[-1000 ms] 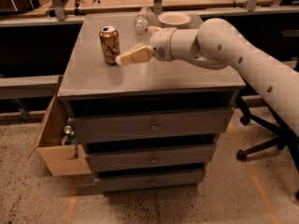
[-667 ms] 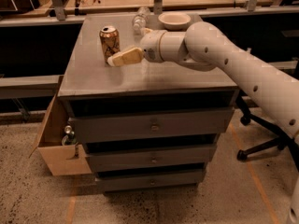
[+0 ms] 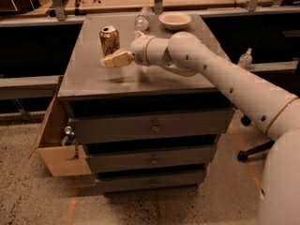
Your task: Move orange can near water bottle
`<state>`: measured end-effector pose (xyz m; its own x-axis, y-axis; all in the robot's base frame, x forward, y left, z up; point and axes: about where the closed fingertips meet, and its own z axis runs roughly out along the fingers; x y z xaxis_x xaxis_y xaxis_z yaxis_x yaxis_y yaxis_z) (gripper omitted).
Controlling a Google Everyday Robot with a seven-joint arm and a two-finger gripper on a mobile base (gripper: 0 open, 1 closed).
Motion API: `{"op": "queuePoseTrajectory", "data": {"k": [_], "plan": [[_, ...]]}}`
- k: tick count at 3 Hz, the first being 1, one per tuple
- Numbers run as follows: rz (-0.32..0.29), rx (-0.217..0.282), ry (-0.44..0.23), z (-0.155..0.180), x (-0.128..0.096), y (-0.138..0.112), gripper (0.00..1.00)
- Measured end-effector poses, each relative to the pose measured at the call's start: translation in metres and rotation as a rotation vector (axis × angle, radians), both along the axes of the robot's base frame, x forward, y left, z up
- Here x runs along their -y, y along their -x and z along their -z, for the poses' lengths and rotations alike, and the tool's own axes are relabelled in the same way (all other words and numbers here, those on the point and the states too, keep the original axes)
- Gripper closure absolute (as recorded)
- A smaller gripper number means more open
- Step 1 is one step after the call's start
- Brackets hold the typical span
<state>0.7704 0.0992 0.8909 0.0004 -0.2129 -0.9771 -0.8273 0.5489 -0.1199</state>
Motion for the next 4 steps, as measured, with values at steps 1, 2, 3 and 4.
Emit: {"op": "queuePoseTrajectory", "data": {"k": [1, 2, 3, 4], "plan": [[0.028, 0.018, -0.012, 0.012, -0.012, -0.028, 0.01], [0.023, 0.023, -0.018, 0.017, -0.017, -0.040, 0.23], [0.029, 0.013, -0.024, 0.016, -0.016, -0.046, 0.46], [0.078, 0.011, -0.020, 0.006, 0.003, -0.049, 0.69]]}}
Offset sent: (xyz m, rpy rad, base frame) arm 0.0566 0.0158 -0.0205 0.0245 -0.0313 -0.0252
